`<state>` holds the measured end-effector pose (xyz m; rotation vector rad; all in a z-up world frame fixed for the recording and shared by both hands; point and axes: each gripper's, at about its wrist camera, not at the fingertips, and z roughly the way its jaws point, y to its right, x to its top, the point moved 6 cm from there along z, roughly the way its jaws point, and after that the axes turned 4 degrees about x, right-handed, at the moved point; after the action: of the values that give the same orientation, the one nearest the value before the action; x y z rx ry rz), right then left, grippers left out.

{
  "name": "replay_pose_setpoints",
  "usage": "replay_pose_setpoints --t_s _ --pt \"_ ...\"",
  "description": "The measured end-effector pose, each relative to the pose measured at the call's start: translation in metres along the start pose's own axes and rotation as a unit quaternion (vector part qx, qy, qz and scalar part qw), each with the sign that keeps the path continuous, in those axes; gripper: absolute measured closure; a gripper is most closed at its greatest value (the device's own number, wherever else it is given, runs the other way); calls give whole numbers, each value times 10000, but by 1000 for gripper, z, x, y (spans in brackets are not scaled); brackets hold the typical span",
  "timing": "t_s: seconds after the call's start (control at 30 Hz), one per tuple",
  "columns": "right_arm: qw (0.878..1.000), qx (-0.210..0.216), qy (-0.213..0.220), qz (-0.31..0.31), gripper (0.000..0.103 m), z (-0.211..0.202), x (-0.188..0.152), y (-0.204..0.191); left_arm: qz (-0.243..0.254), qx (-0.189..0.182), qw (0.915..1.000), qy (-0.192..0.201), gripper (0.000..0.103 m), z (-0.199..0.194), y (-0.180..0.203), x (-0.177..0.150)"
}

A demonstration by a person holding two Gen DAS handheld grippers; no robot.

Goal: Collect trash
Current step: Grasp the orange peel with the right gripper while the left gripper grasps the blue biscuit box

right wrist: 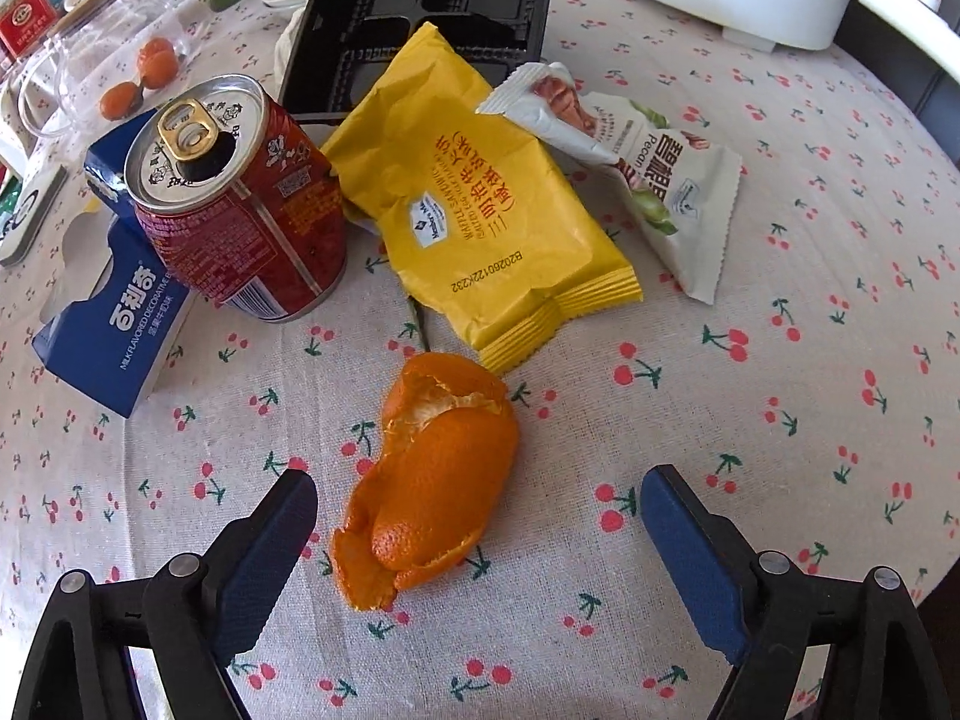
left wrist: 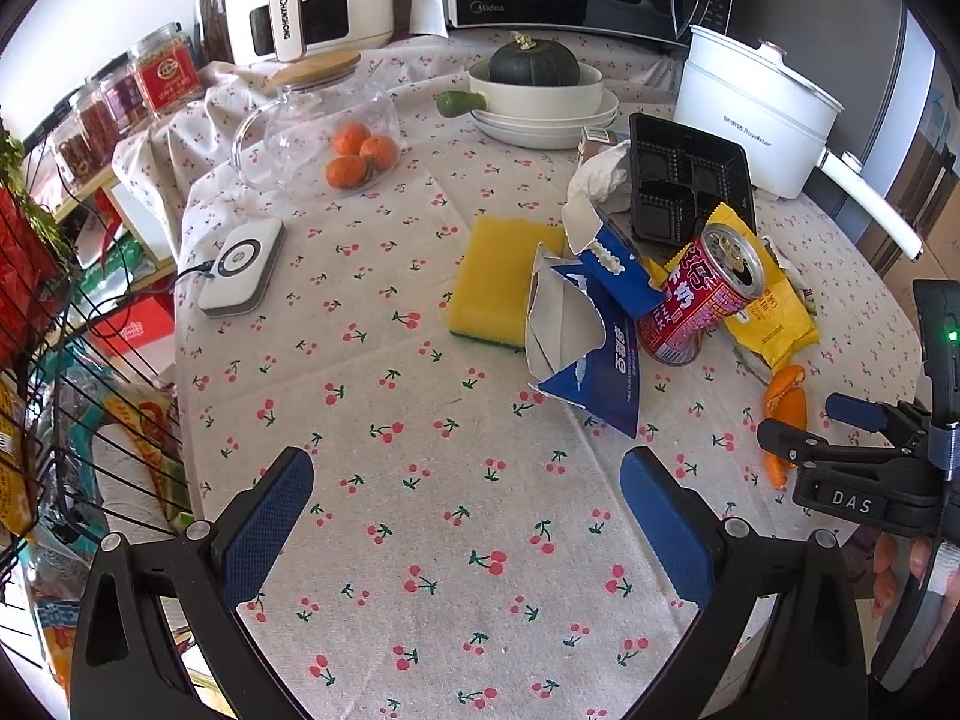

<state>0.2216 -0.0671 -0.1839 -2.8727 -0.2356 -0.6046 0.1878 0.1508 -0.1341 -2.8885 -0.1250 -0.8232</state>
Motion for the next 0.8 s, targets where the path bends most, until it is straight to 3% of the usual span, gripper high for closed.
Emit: replay_pose_setpoints --t_s 0.1,0.2,0.23,0.27,0.37,0.53,0.7,0.8 --pt "9996 -195 84 -161 20 2 2 -4 83 46 10000 11 0 2 3 0" --pt "9987 -351 144 -335 37 1 3 -7 158 85 9998 35 0 5 7 1" --pt "9988 -288 90 -373 56 2 2 -8 168 86 9998 43 0 6 9 2" --pt "9989 -261 29 -396 65 3 0 -8 184 85 9998 46 0 7 12 3" --pt "9985 -225 -7 -489 71 0 -2 -6 342 105 9993 126 0 9 24 8" --pt "9992 -128 -24 -389 72 -13 -3 10 729 68 9972 124 0 14 56 14" --pt "9997 -104 -7 -206 72 -28 -5 34 1090 344 9934 108 0 28 79 18" --pt "9999 -106 5 -111 72 -35 -7 47 1066 409 9935 28 0 39 80 20"
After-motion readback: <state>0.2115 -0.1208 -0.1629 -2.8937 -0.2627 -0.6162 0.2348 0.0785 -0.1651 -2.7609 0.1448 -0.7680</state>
